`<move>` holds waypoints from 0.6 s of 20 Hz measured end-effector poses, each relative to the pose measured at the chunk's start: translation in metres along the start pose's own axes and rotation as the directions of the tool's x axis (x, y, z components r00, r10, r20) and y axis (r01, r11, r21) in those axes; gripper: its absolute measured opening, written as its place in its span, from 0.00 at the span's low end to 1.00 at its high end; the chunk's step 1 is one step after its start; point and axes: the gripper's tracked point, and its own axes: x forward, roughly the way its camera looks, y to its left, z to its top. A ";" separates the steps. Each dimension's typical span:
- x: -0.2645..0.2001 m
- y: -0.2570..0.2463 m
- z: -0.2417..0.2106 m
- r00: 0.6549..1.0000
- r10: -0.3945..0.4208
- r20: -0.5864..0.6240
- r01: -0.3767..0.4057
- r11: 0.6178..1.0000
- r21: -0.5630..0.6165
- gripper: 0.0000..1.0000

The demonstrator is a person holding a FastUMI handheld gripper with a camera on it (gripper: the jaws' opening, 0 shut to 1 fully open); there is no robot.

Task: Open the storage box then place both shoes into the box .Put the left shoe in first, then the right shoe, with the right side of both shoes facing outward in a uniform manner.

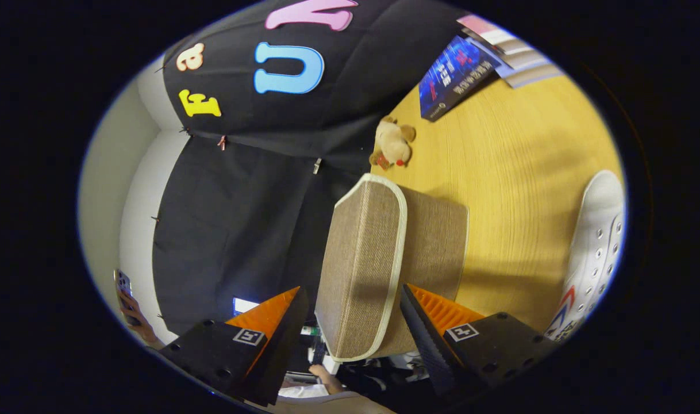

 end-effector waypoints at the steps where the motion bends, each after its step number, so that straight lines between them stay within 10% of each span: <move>1: 0.007 -0.004 -0.007 1.000 0.024 -0.019 -0.023 0.999 0.037 0.98; 12: 0.035 -0.013 -0.023 0.979 0.192 -0.064 -0.169 0.950 0.263 0.95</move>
